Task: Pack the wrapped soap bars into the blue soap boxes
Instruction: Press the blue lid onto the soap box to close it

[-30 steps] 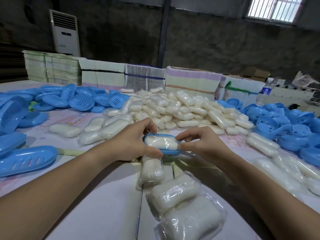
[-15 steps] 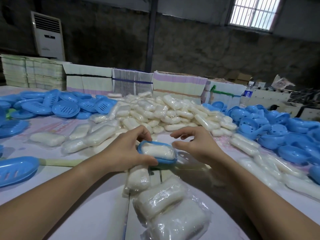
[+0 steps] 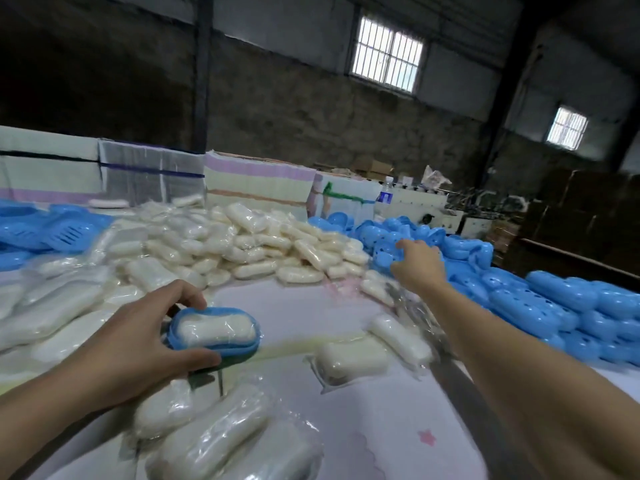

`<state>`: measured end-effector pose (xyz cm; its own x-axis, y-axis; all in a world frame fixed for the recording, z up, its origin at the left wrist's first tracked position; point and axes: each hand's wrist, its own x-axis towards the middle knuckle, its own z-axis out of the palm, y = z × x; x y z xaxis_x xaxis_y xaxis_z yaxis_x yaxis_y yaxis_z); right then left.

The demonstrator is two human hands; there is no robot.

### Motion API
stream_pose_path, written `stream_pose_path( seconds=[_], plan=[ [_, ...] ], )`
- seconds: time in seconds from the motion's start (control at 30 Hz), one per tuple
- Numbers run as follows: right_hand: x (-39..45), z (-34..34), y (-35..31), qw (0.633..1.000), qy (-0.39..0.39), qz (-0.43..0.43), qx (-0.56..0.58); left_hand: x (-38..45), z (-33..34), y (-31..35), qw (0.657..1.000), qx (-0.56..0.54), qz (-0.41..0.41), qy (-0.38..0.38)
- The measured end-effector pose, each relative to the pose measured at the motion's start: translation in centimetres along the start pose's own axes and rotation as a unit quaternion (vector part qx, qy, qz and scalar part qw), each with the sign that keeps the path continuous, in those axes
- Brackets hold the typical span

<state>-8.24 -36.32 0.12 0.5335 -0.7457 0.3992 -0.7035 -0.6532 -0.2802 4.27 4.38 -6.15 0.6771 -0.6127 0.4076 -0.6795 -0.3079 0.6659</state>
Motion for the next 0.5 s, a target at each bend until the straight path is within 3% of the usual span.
stream_pose_path(
  seconds=[0.1,0.2,0.5],
  plan=[
    [0.7,0.4,3.9,0.991,-0.043,0.073,-0.102,0.2,0.2,-0.7,1.000,0.005,0.007,0.008],
    [0.6,1.3,5.8,0.984,-0.080,0.124,-0.104,0.4,0.2,-1.4,1.000,0.024,0.011,0.014],
    [0.2,1.6,5.2,0.991,-0.010,0.076,-0.114,0.8,0.1,-3.2,0.999,0.041,-0.002,-0.015]
  ],
)
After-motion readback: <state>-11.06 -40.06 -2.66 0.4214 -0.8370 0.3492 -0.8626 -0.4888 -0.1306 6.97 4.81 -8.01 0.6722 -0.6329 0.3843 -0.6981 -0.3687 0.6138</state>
